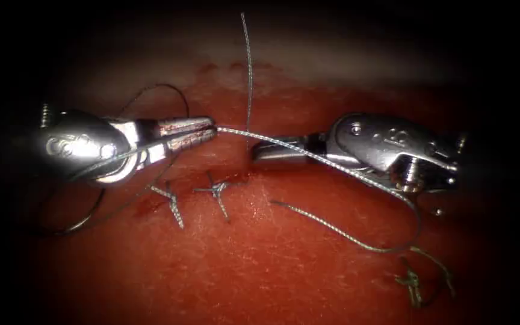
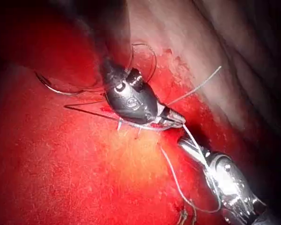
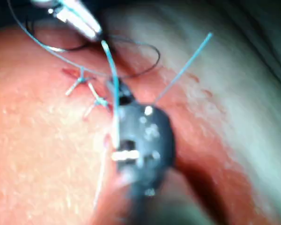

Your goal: Wound Closure

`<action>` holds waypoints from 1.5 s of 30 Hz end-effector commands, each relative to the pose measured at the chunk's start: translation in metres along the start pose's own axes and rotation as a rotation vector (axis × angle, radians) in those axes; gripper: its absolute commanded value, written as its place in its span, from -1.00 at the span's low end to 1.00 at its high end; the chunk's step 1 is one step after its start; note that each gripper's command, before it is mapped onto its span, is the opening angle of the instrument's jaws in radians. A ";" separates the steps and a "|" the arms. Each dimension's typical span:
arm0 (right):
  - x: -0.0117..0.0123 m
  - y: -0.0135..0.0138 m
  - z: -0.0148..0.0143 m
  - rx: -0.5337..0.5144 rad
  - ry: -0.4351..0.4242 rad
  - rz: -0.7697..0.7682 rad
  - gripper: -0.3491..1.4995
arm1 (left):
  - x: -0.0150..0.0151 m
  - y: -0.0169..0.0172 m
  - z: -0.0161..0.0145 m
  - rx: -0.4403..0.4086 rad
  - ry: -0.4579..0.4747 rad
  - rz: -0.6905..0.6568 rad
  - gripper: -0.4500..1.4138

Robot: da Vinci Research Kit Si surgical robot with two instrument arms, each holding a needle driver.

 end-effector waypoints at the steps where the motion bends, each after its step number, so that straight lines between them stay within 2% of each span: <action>1: -0.0001 -0.0003 0.0007 0.006 0.004 0.002 -1.00 | -0.0008 0.0007 0.0005 -0.002 -0.007 -0.003 -0.89; 9: 0.0006 -0.0015 0.0010 0.014 0.063 0.007 -1.00 | -0.0033 0.0022 0.0021 -0.010 -0.053 0.010 -0.89; 14: 0.0011 -0.0018 0.0022 0.015 0.130 0.039 -1.00 | -0.0027 0.0044 0.0032 -0.038 -0.040 0.009 -0.89; 16: 0.0014 -0.0017 0.0024 -0.024 0.149 0.045 -1.00 | -0.0025 0.0048 0.0032 -0.045 -0.038 0.009 -0.89; 17: 0.0018 -0.0014 0.0023 -0.072 0.153 0.052 -0.58 | -0.0023 0.0052 0.0028 -0.052 -0.035 0.008 -0.89; 18: 0.0019 -0.0013 0.0021 -0.094 0.155 0.055 -0.36 | -0.0023 0.0052 0.0025 -0.056 -0.040 0.008 -0.89; 20: 0.0021 -0.0010 0.0017 -0.145 0.158 0.062 -0.11 | -0.0022 0.0051 0.0020 -0.061 -0.038 0.007 -0.89; 22: 0.0022 -0.0007 0.0013 -0.175 0.160 0.066 0.07 | -0.0023 0.0050 0.0017 -0.065 -0.037 0.007 -0.89; 27: 0.0023 -0.0002 0.0014 -0.237 0.166 0.074 0.29 | -0.0022 0.0052 0.0013 -0.084 -0.028 0.007 -0.89; 30: 0.0020 0.0009 0.0018 -0.312 0.170 0.077 0.46 | 0.0002 0.0069 0.0011 -0.113 -0.023 0.025 -0.89; 32: 0.0016 0.0011 0.0017 -0.337 0.152 0.076 0.46 | 0.0010 0.0074 0.0008 -0.121 -0.021 0.033 -0.89; 33: 0.0008 0.0011 0.0017 -0.343 0.113 0.072 0.42 | 0.0023 0.0078 -0.0003 -0.134 -0.020 0.032 -0.89; 37: 0.0001 0.0013 0.0020 -0.338 0.082 0.068 0.40 | 0.0049 0.0076 -0.0024 -0.154 -0.024 0.013 -0.89; 40: -0.0002 0.0012 0.0024 -0.321 0.061 0.065 0.37 | 0.0064 0.0072 -0.0030 -0.165 -0.026 0.006 -0.89; 45: -0.0015 0.0006 0.0037 -0.278 -0.025 0.058 0.31 | 0.0095 0.0056 -0.0034 -0.176 -0.008 -0.021 -0.89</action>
